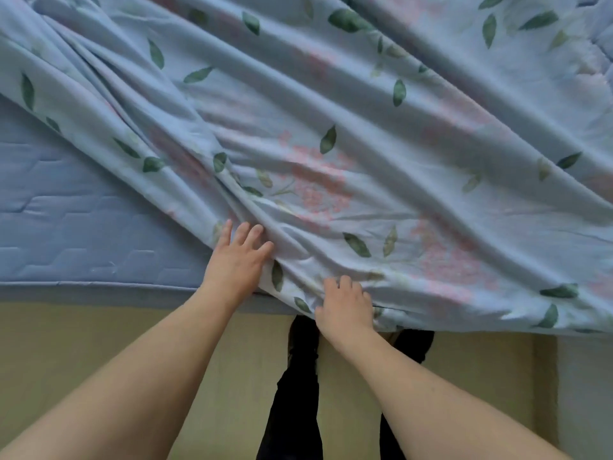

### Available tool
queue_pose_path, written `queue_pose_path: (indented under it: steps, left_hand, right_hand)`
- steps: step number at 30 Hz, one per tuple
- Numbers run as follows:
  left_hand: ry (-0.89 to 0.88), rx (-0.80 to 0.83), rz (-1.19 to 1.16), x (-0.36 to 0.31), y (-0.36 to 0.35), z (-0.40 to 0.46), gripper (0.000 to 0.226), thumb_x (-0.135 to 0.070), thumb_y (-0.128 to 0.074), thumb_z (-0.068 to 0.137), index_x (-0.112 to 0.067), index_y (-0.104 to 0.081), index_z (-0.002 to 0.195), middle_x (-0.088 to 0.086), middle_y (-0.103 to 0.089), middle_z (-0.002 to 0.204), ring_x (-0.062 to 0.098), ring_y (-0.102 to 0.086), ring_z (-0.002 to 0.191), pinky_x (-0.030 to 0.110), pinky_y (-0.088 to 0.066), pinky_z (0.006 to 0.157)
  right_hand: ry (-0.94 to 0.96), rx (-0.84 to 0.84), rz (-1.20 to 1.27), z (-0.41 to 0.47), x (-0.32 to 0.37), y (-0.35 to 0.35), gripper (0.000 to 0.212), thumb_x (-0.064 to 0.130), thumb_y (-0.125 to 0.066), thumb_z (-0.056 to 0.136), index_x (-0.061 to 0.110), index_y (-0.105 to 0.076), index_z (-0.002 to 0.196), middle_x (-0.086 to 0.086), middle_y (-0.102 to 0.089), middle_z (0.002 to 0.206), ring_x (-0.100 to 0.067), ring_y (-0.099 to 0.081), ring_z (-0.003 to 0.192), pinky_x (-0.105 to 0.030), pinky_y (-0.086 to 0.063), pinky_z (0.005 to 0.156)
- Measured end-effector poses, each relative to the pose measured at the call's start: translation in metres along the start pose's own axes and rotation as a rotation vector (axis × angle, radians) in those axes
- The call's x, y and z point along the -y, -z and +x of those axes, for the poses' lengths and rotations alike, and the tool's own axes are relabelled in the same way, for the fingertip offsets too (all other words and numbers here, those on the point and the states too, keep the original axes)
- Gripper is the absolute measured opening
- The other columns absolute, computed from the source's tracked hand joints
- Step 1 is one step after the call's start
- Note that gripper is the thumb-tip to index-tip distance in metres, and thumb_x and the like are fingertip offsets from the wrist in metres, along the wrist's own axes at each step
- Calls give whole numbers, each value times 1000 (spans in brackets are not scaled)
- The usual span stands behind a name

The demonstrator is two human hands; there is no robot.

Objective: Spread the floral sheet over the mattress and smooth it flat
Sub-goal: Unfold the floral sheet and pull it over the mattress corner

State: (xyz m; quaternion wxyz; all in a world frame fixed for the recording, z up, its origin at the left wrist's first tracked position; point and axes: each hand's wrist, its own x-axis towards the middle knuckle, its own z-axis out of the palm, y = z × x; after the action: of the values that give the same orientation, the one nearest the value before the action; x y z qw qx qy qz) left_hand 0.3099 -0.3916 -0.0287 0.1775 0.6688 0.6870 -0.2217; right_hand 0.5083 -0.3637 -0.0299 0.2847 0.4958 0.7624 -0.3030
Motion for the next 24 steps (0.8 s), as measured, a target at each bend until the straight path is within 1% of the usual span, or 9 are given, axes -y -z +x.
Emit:
queue_pose_path:
  steps: [3,7,10,12,16,19,21,23,24]
  left_hand:
    - [-30,-27,-11,25,-1,7,47,-14,-38,93,-18,-38,140,12,-16,157,33,-10,144,51,4,117]
    - [96,13,-92,40,-15,0,61,-22,-43,88,-17,-25,145,10,-15,156,32,-13,143,52,-5,117]
    - [167,57,-112,56,-31,-14,69,-29,-51,84,-19,-22,146,10,-15,155,30,-14,143,51,-5,118]
    - [169,16,-118,68,-37,-19,61,-24,-51,87,-20,-27,143,11,-20,152,30,-19,141,51,-6,117]
    - [139,-92,-109,92,-43,-13,38,-13,-40,93,-17,-46,130,12,-35,142,33,-30,133,52,-7,116]
    - [163,-125,-154,99,-46,-12,35,-9,-38,92,-16,-50,124,10,-49,126,32,-43,121,48,-13,115]
    - [175,-123,-248,95,-46,-20,30,-9,-40,89,-14,-51,116,8,-56,112,30,-51,106,40,-30,100]
    - [226,-95,-353,90,-52,-37,22,-12,-43,86,-15,-51,106,6,-61,102,28,-55,94,36,-34,79]
    - [258,-75,-384,86,-58,-47,19,-15,-44,85,-17,-52,103,5,-64,99,27,-57,89,36,-34,76]
  right_hand:
    - [19,-43,-100,9,23,-6,29,30,-48,94,15,-47,119,-9,-48,118,-28,-48,109,-36,-40,88]
    - [188,-242,-238,5,47,-9,26,26,-70,70,10,-55,85,-8,-54,80,-28,-56,69,-32,-39,57]
    - [244,-166,-238,3,64,-12,29,35,-55,88,11,-49,103,-8,-53,100,-29,-55,95,-37,-42,73]
    - [204,-132,-286,7,72,-14,34,38,-49,93,12,-42,114,-7,-51,113,-28,-51,106,-37,-42,81]
    - [213,-63,-412,17,87,-10,20,17,-43,93,13,-45,113,-10,-54,115,-29,-55,105,-34,-38,75]
    - [220,90,-441,23,97,-8,27,11,-41,90,11,-48,116,-11,-51,118,-32,-53,108,-38,-42,86]
    - [171,217,-400,25,101,-6,29,13,-40,90,11,-51,116,-10,-52,119,-32,-53,109,-40,-45,89]
    - [159,329,-411,24,109,-5,30,15,-41,89,11,-55,116,-9,-56,120,-31,-55,110,-39,-47,89]
    - [161,393,-441,21,113,-6,32,16,-41,89,11,-56,118,-10,-58,121,-31,-56,111,-38,-47,89]
